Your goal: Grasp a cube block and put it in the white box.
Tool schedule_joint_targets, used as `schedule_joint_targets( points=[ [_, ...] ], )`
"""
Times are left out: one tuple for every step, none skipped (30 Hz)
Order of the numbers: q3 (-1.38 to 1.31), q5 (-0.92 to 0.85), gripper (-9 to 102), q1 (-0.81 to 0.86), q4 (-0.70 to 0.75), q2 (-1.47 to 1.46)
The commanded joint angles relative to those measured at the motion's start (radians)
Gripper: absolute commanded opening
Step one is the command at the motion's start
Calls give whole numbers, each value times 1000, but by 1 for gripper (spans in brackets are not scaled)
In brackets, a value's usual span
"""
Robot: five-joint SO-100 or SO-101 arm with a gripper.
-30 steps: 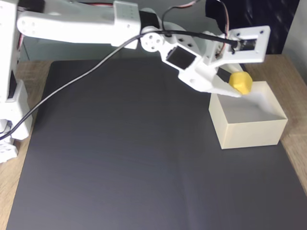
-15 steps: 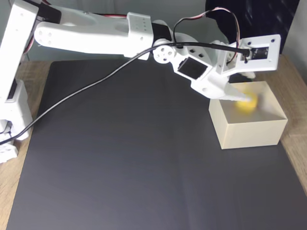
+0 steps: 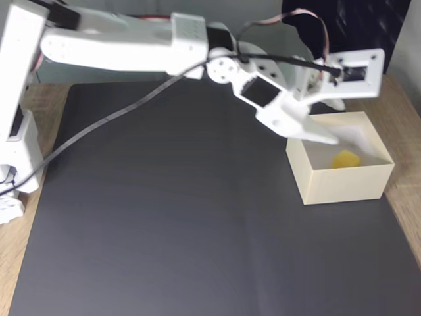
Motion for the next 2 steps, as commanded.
schedule_joint_targets(
  points=[
    [146,-3,20,-14,5,218],
    [207,-5,20,-17,2,275]
  ],
)
